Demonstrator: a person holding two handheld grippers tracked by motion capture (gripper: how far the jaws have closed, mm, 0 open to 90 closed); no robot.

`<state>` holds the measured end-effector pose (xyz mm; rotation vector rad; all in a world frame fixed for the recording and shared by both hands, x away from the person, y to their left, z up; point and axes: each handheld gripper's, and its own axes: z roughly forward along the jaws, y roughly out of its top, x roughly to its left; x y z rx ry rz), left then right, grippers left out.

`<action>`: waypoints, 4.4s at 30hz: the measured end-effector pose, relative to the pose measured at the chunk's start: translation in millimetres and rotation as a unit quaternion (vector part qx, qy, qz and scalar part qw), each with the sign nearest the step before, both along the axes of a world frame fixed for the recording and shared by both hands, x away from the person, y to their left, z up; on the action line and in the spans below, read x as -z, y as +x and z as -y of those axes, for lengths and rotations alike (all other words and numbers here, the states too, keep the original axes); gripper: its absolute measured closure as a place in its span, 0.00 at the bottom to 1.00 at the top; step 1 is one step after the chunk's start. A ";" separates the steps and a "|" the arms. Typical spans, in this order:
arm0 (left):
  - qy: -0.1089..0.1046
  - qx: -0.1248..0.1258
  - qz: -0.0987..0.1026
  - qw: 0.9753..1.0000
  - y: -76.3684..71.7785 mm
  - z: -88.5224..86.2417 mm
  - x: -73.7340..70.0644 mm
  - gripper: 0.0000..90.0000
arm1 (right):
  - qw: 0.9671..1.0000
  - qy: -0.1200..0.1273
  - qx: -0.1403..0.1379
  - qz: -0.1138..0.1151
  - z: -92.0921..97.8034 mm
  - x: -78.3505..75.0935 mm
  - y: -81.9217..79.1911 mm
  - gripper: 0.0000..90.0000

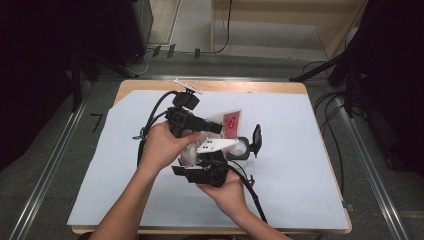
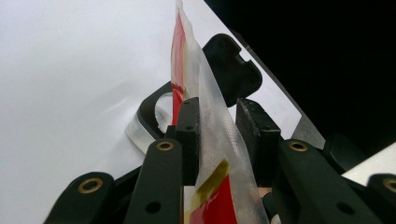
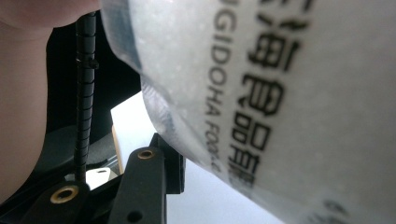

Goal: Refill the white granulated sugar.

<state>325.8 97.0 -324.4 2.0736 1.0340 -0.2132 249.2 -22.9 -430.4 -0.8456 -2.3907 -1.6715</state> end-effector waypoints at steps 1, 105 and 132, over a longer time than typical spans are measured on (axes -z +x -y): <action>0.000 0.000 0.000 1.000 0.1 -0.3 0.1 0.80 | 1.000 -0.001 0.000 0.000 0.0 -0.1 0.0 0.70; 0.022 0.009 0.008 1.000 9.7 15.0 -10.4 0.84 | 0.998 -0.005 0.046 0.033 -2.0 -4.3 -0.5 0.71; 0.011 0.011 0.031 0.999 3.1 13.8 -22.5 0.85 | 0.997 -0.009 0.052 0.057 -4.1 -12.7 -2.8 0.71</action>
